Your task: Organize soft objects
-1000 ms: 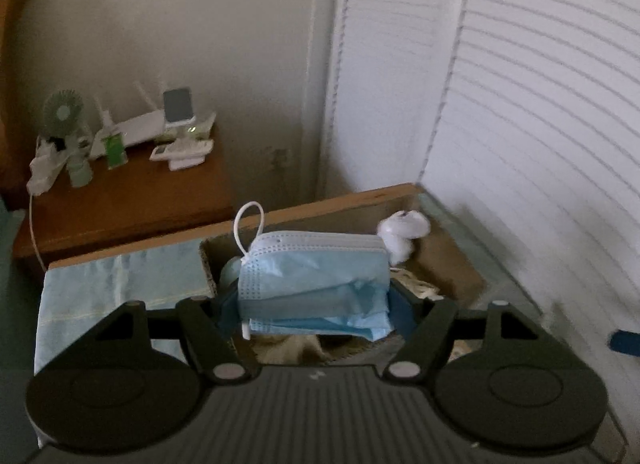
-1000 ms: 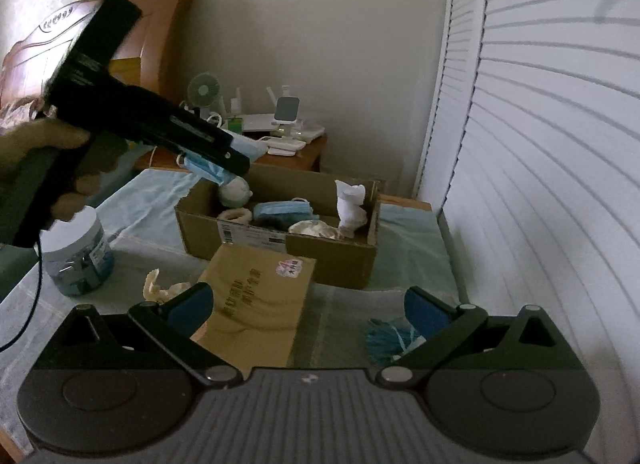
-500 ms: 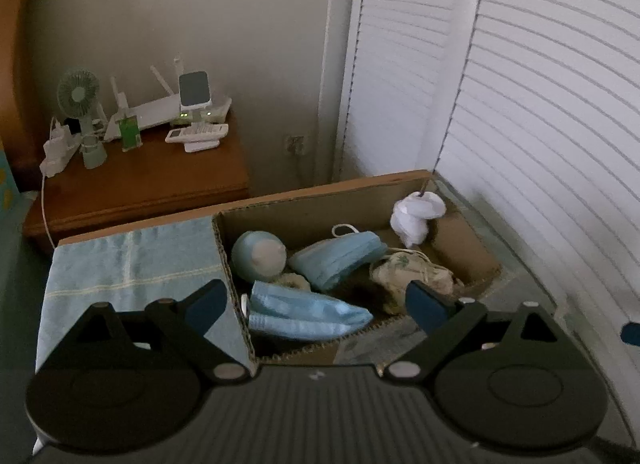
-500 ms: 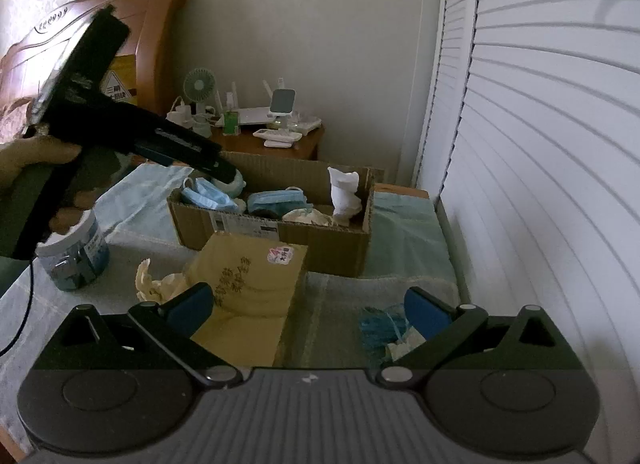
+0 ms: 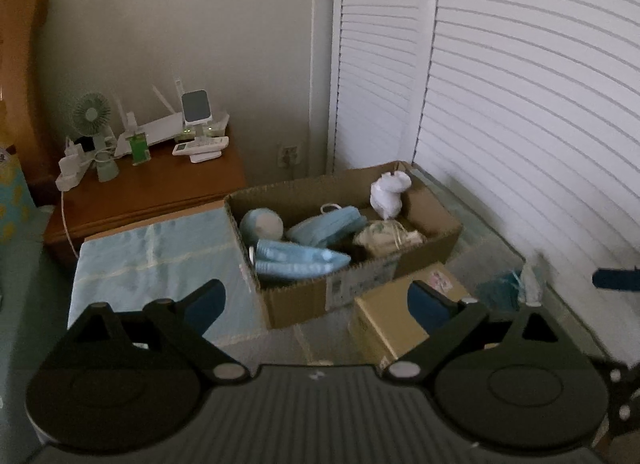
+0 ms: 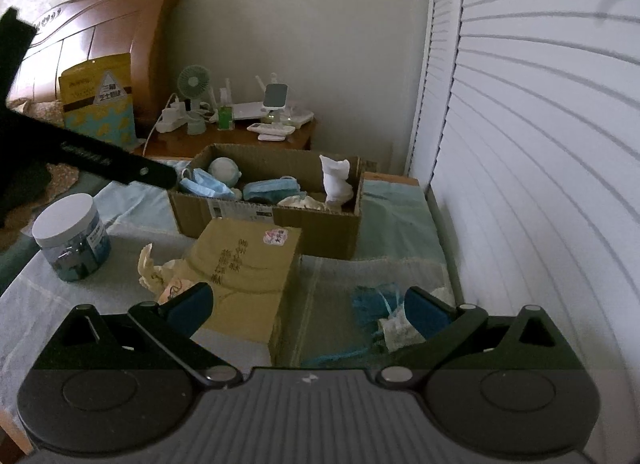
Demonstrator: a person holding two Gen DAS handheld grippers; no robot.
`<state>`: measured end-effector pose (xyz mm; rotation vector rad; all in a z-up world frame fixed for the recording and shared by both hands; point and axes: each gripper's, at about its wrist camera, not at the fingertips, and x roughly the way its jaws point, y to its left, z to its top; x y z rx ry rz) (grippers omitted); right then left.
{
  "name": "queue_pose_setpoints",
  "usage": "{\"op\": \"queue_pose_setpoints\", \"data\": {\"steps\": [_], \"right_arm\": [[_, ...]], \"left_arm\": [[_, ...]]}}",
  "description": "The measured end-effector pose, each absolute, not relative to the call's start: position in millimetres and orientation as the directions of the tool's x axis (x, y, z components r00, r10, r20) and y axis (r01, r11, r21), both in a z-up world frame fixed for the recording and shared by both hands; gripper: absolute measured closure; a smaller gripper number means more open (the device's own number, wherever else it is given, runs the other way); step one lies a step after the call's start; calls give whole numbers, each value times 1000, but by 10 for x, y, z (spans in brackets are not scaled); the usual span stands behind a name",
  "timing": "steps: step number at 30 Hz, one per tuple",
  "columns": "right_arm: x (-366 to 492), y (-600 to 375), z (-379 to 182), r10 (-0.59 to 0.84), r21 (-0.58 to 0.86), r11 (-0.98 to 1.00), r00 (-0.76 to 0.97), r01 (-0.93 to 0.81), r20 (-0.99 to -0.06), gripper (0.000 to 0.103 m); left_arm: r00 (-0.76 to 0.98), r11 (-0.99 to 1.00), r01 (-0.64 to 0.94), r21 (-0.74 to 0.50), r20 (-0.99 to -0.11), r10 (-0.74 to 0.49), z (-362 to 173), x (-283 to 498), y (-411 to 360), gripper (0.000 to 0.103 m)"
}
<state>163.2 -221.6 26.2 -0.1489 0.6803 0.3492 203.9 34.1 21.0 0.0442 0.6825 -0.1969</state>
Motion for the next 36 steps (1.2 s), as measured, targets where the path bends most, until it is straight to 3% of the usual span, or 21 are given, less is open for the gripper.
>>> {"op": "queue_pose_setpoints", "data": {"steps": [13, 24, 36], "right_arm": [[1513, -2297, 189, 224, -23, 947, 706, -321, -672, 0], [1517, -2385, -288, 131, -58, 959, 618, -276, -775, 0], [1571, -2405, -600, 140, -25, 958, 541, -285, -829, 0]], "left_arm": [[737, 975, 218, -44, -648, -194, 72, 1560, 336, 3], [648, 975, 220, -22, -744, -163, -548, 1419, 334, 3], [619, 969, 245, -45, -761, -192, -863, 1520, 387, 1]]}}
